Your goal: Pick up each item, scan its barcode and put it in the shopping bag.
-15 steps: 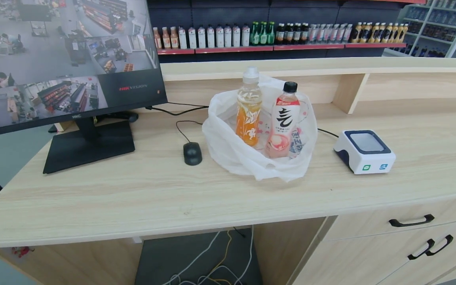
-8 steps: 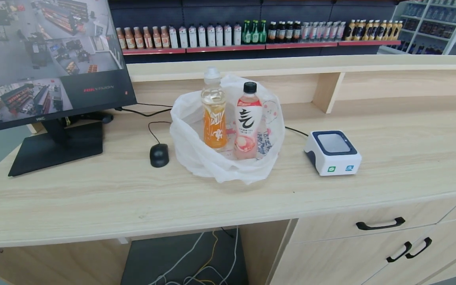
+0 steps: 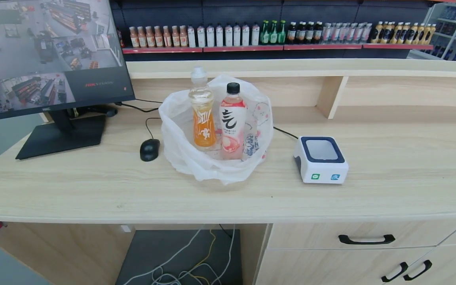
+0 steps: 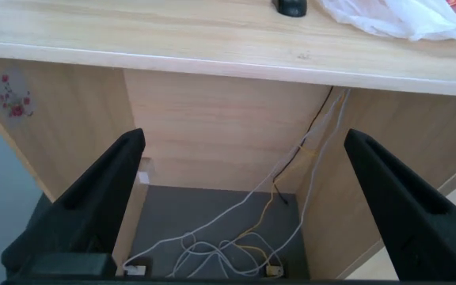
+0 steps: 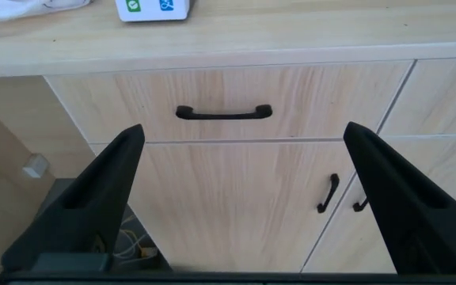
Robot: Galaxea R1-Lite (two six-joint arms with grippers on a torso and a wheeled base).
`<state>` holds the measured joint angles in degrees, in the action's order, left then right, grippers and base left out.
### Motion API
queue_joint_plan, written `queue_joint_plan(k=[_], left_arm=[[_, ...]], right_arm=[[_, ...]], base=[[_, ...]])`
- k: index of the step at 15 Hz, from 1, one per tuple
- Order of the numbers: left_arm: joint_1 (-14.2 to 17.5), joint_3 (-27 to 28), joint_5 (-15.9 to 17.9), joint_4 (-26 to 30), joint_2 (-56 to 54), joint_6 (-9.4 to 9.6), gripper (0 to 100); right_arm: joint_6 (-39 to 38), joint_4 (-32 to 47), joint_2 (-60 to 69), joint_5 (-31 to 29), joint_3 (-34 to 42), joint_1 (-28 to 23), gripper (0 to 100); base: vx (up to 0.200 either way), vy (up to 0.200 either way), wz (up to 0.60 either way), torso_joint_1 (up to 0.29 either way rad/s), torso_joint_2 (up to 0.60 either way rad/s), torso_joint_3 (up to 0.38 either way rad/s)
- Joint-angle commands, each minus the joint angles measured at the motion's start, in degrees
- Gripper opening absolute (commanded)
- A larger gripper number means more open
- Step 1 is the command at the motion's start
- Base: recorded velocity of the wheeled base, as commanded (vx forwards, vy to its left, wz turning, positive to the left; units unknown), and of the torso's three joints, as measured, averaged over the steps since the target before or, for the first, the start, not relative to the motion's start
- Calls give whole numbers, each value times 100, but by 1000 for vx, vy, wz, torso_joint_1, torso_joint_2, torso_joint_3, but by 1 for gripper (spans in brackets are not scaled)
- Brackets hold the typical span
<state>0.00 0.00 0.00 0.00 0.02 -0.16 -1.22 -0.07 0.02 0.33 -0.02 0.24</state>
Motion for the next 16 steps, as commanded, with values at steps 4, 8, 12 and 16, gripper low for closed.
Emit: queue_joint_plan(k=[4, 8, 12, 16], left_arm=[[0, 0, 0, 0, -2, -2, 100], [0, 0, 0, 0, -2, -2, 100], [0, 0, 0, 0, -2, 16, 100], [0, 0, 0, 0, -2, 25, 100]], right_arm=[[-1, -1, -2, 2, 2, 2, 100], [-1, -1, -2, 2, 2, 2, 100], [-19, -1, -2, 2, 2, 2, 100], [8, -1, -2, 2, 2, 2, 100]], base=[[0, -200, 0, 4, 4, 4], [0, -200, 0, 1, 4, 2], [0, -100, 0, 2, 4, 4], [0, 0, 0, 0, 0, 0]])
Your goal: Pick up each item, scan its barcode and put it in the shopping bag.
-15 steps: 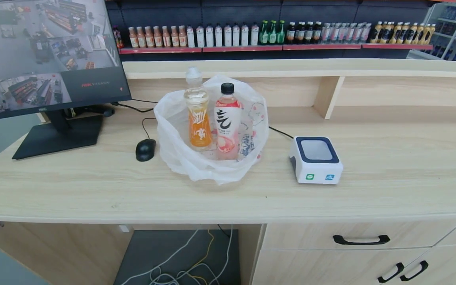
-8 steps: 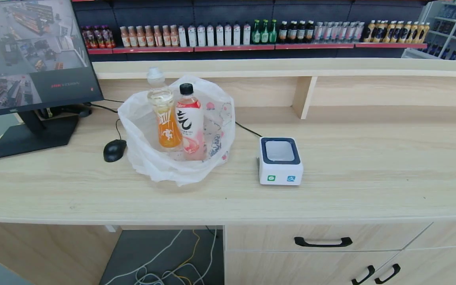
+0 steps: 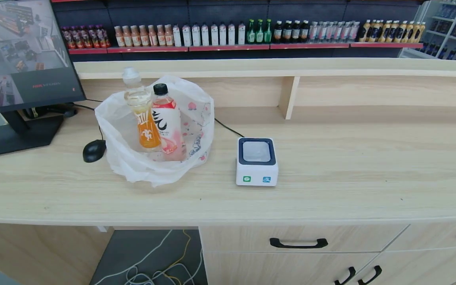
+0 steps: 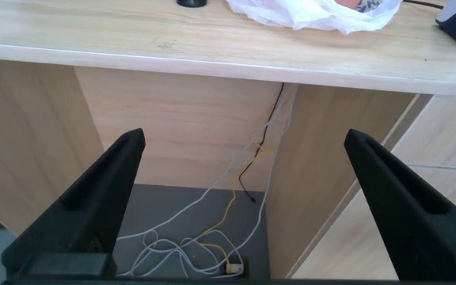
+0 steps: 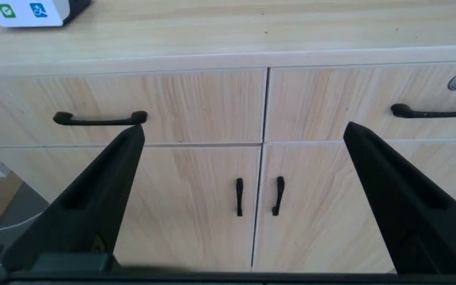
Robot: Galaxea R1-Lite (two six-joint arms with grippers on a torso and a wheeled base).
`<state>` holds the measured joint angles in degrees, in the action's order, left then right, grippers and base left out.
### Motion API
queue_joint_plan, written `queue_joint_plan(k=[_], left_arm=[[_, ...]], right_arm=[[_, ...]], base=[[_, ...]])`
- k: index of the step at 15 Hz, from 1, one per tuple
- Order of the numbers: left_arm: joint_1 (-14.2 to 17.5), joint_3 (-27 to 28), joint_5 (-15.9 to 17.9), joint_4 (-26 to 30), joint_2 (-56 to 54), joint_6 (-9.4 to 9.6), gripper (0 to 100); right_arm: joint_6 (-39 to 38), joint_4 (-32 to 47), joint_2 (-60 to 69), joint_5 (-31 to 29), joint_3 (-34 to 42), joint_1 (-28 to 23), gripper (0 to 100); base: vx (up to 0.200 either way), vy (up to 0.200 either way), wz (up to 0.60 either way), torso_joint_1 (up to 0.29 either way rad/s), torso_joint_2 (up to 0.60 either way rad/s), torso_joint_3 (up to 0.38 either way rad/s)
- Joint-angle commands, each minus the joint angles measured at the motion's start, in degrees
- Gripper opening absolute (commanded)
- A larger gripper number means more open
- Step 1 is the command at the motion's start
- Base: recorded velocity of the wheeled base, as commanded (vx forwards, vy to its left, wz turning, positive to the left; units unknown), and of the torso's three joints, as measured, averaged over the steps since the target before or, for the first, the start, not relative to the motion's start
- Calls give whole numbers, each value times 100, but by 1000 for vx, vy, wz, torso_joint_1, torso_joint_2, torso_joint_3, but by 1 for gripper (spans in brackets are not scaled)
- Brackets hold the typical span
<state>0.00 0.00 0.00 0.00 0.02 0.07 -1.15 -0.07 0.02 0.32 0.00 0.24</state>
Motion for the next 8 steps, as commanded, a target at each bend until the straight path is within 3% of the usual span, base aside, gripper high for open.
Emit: queue_joint_plan(k=[1, 8], left_arm=[[-9, 0, 9, 0, -2, 1, 100], [-9, 0, 9, 0, -2, 1, 100]], right_arm=[[0, -1, -2, 3, 0, 2, 100], [0, -1, -2, 3, 0, 2, 100]], base=[[0, 0, 0, 0, 0, 0], [0, 0, 0, 0, 0, 0]])
